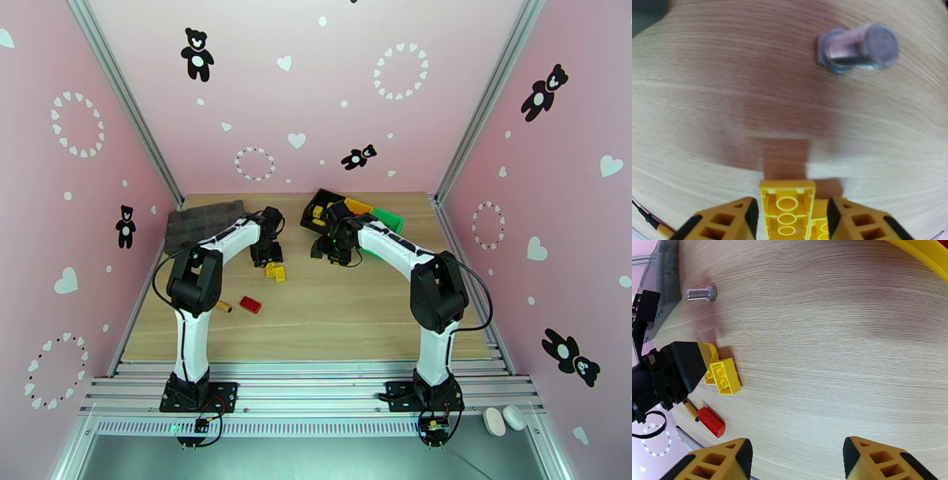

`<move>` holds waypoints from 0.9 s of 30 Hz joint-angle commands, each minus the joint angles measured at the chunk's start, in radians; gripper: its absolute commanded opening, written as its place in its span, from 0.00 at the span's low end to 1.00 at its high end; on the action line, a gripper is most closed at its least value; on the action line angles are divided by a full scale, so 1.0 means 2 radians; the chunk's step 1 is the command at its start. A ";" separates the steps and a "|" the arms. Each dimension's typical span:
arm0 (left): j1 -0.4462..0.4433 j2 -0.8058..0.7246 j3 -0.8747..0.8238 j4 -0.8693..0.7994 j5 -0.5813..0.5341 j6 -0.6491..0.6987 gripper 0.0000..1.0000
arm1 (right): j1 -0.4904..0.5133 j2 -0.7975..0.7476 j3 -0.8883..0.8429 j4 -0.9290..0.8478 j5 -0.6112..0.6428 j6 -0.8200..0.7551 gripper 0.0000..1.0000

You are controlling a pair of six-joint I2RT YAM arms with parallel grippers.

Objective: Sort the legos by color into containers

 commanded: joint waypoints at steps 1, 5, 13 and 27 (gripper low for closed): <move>0.003 0.017 -0.007 0.003 -0.009 0.004 0.48 | 0.002 0.005 0.024 -0.015 -0.001 -0.006 0.65; 0.003 0.019 -0.011 0.006 -0.009 0.004 0.43 | 0.002 0.010 0.030 -0.017 -0.003 -0.008 0.65; 0.003 -0.011 -0.025 0.003 -0.001 0.000 0.32 | -0.001 0.007 0.028 -0.020 0.001 -0.011 0.64; 0.003 -0.079 -0.014 0.058 0.152 -0.050 0.31 | -0.020 0.000 0.026 -0.010 -0.008 -0.012 0.64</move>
